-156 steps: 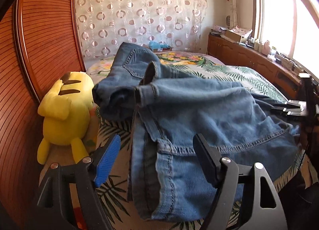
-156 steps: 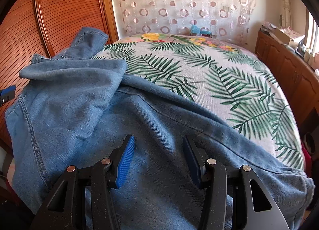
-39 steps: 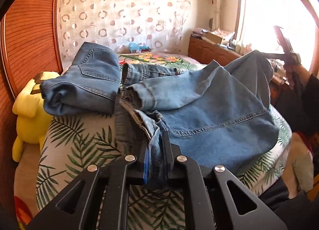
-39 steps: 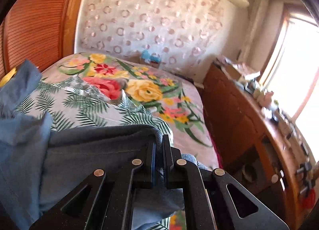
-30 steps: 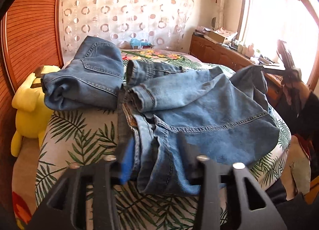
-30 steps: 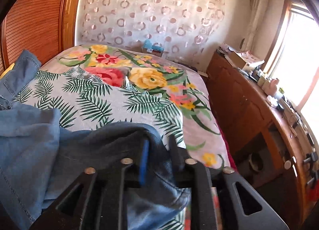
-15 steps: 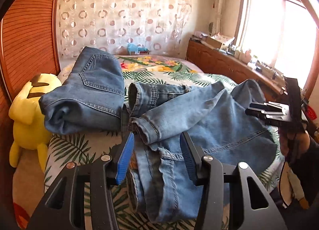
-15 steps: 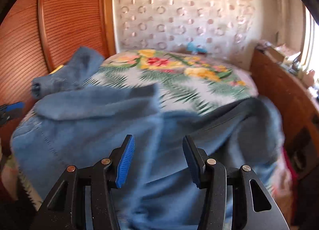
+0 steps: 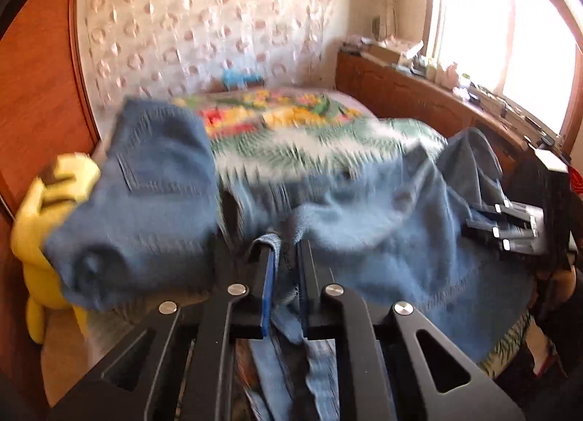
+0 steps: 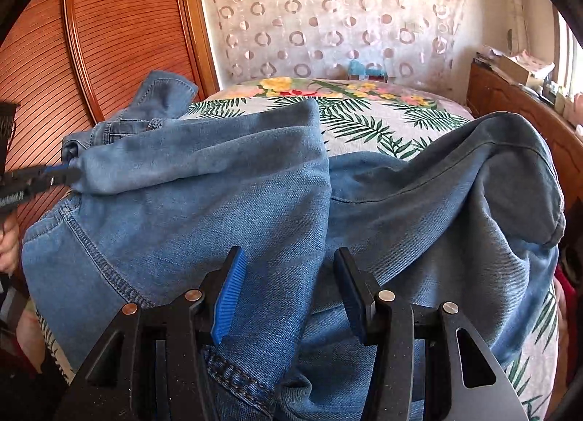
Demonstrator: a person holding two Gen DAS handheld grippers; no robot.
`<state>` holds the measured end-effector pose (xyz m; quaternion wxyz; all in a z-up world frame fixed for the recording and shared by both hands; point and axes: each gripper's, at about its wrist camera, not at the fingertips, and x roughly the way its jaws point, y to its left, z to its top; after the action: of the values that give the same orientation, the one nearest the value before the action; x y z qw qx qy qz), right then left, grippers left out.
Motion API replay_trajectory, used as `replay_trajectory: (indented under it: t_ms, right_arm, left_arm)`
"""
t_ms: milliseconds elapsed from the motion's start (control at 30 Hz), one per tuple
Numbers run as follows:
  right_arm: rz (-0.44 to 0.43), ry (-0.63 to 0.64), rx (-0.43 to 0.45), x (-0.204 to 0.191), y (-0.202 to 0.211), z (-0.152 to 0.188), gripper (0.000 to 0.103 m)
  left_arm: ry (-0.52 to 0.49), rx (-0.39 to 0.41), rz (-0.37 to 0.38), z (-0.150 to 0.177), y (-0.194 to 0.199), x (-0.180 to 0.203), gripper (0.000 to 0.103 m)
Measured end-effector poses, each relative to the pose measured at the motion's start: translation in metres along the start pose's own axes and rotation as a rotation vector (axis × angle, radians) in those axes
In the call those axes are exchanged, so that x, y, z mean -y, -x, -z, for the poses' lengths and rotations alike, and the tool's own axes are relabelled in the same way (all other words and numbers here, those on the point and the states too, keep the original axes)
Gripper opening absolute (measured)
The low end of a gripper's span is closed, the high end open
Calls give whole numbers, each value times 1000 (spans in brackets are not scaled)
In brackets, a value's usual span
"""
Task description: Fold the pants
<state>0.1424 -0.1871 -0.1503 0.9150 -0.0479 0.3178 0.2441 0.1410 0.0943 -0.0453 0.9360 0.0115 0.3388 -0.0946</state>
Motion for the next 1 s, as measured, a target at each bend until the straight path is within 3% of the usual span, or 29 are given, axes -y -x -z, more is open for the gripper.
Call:
replay_trajectory:
  t_ms: [200, 300, 367, 433, 500, 533, 600, 800, 1000]
  right_arm:
    - [-11, -12, 9, 1, 7, 10, 52]
    - [-17, -14, 8, 2, 7, 12, 52]
    - [-17, -15, 8, 1, 8, 12, 52]
    - [-17, -18, 6, 1, 9, 12, 52]
    - [-16, -29, 10, 5, 14, 14, 52]
    - [-14, -31, 13, 7, 17, 15, 52]
    - [3, -35, 20, 13, 26, 19, 52]
    - [106, -81, 68, 52, 68, 32, 52]
    - [248, -189, 62, 110, 96, 47, 52]
  left_arm:
    - [12, 39, -69, -32, 2, -21, 12]
    - [23, -2, -78, -33, -7, -24, 19]
    - [28, -11, -80, -28, -9, -25, 31]
    - [38, 0, -83, -22, -6, -26, 50]
    - [45, -2, -64, -18, -5, -26, 56]
    - [48, -8, -62, -16, -5, -25, 69]
    - [56, 10, -60, -10, 1, -23, 80]
    - [49, 56, -33, 8, 22, -3, 80]
    - [38, 71, 3, 21, 32, 23, 80]
